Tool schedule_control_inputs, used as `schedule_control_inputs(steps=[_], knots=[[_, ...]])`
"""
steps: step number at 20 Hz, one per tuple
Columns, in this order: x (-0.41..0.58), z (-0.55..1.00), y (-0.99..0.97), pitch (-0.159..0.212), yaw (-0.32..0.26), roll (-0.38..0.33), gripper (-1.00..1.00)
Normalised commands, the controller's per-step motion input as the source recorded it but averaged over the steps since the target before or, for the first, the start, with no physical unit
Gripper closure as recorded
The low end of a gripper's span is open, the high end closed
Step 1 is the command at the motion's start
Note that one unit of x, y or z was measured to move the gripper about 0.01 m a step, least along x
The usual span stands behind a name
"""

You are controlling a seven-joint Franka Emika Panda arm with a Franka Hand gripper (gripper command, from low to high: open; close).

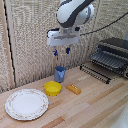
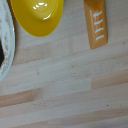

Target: Kindly employ your clamp to softly take hold of the bread. Delicately rest it on the oven pan, verifying that it is even on the surface. Using your clamp and attentiveness, smoothly glide the pan into the oven and along the appropriate brackets, securing it in position.

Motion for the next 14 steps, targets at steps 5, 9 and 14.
schedule_control_inputs(steps=[5, 9, 14], knots=[[-0.685, -0.53, -0.58, -0.063, -0.07, 0.025, -1.0], [-0.579, -0.55, -0.7, -0.053, -0.025, 0.017, -1.0], [-0.219, -0.55, -0.42, -0.028, 0.047, -0.022, -1.0]])
